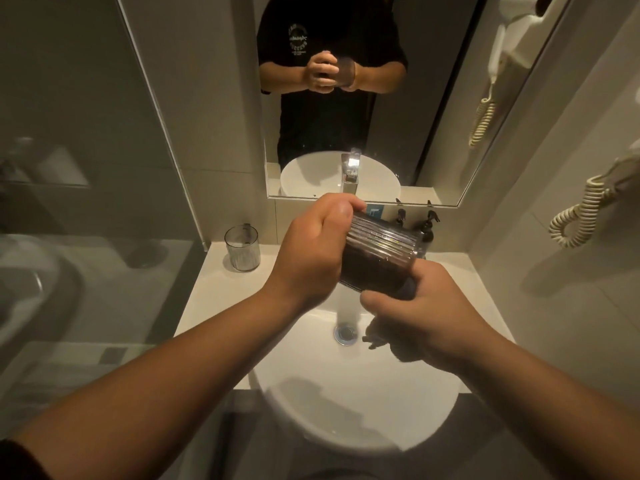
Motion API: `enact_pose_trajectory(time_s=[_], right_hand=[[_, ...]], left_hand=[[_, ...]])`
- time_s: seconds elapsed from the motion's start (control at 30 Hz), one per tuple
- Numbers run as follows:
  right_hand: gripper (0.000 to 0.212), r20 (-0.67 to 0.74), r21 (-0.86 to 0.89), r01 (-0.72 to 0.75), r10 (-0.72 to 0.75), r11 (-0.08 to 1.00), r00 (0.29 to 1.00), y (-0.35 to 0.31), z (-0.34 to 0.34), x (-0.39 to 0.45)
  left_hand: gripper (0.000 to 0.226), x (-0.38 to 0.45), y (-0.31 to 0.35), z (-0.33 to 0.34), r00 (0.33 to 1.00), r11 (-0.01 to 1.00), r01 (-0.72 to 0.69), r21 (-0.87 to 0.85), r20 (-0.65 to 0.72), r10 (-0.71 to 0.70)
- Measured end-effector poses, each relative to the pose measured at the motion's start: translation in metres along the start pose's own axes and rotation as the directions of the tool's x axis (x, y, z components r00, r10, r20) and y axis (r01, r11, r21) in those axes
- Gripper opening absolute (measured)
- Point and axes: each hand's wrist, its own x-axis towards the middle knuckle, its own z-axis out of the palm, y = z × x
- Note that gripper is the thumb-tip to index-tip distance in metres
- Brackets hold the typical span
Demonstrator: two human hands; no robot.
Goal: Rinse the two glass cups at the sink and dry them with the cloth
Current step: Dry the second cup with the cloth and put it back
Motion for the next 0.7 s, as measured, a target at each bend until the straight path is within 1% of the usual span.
enact_pose_trajectory(time_s=[0.03,0.1,0.13,0.17,0.2,0.23,0.27,0.3,0.33,0.37,0.4,0.43,0.47,0.53,0.57,0.6,0.63,0.7], right_hand=[[0.042,0.011,0.074,-0.005,0.004,0.997,1.0,-0.003,0.001,-0.001],[0.05,0.012,0.092,0.025,-0.026,0.995,1.0,-0.004,0.0,-0.001],[0.05,0.013,0.076,0.017,-0.018,0.997,1.0,-0.004,-0.002,0.0],[0.045,0.009,0.037,0.02,-0.021,0.999,1.0,-0.005,-0.005,0.001],[0.037,0.005,-0.076,0.061,-0.061,0.995,0.998,-0.004,-0.01,0.003],[0.027,0.019,-0.279,0.181,-0.183,0.943,0.983,-0.004,-0.016,0.005],[0.02,0.101,-0.553,0.34,-0.344,0.761,0.934,-0.002,-0.024,0.01],[0.019,0.246,-0.747,0.457,-0.437,0.483,0.865,0.0,-0.028,0.015],[0.022,0.372,-0.841,0.5,-0.451,0.207,0.811,0.002,-0.031,0.02],[0.023,0.434,-0.868,0.496,-0.437,0.033,0.788,0.005,-0.033,0.022],[0.023,0.451,-0.875,0.481,-0.439,-0.049,0.777,0.007,-0.033,0.023],[0.023,0.444,-0.879,0.475,-0.448,-0.049,0.776,0.008,-0.032,0.023],[0.024,0.426,-0.878,0.478,-0.423,0.018,0.8,0.008,-0.031,0.023],[0.025,0.423,-0.84,0.516,-0.394,0.167,0.816,0.011,-0.03,0.023],[0.022,0.402,-0.808,0.521,-0.387,0.277,0.83,0.012,-0.029,0.022],[0.018,0.366,-0.772,0.499,-0.368,0.393,0.855,0.012,-0.027,0.02],[0.015,0.317,-0.741,0.464,-0.356,0.486,0.879,0.013,-0.024,0.018],[0.014,0.199,-0.691,0.384,-0.349,0.613,0.916,0.015,-0.018,0.014]], left_hand=[[0.036,-0.002,-0.002,0.0,0.999,0.999,-0.037,-0.002,-0.009,0.037],[0.036,-0.004,-0.004,0.0,0.997,0.997,-0.083,0.007,-0.006,0.083],[0.036,-0.003,-0.005,-0.001,0.997,0.997,-0.071,0.009,0.016,0.071],[0.037,-0.002,-0.003,-0.002,0.998,1.0,-0.023,-0.014,0.055,0.024],[0.04,0.0,-0.002,-0.005,0.993,0.995,0.069,-0.076,0.106,-0.06],[0.046,0.004,0.002,-0.008,0.968,0.96,0.211,-0.182,0.175,-0.18],[0.053,0.009,0.005,-0.011,0.915,0.883,0.378,-0.278,0.258,-0.31],[0.06,0.012,0.009,-0.013,0.85,0.795,0.513,-0.323,0.32,-0.418],[0.066,0.015,0.013,-0.015,0.799,0.742,0.593,-0.313,0.345,-0.493],[0.069,0.016,0.014,-0.015,0.773,0.728,0.627,-0.277,0.34,-0.536],[0.068,0.016,0.014,-0.013,0.772,0.742,0.626,-0.241,0.323,-0.547],[0.064,0.016,0.014,-0.01,0.792,0.769,0.599,-0.221,0.301,-0.531],[0.058,0.016,0.013,-0.007,0.821,0.8,0.56,-0.216,0.274,-0.501],[0.045,0.014,0.01,-0.003,0.87,0.844,0.485,-0.228,0.226,-0.438],[0.038,0.014,0.008,-0.002,0.886,0.856,0.456,-0.242,0.212,-0.412],[0.034,0.013,0.006,-0.001,0.9,0.864,0.431,-0.26,0.201,-0.388],[0.032,0.013,0.004,0.0,0.913,0.874,0.402,-0.271,0.188,-0.361],[0.029,0.013,0.0,0.0,0.946,0.912,0.319,-0.259,0.145,-0.289]])
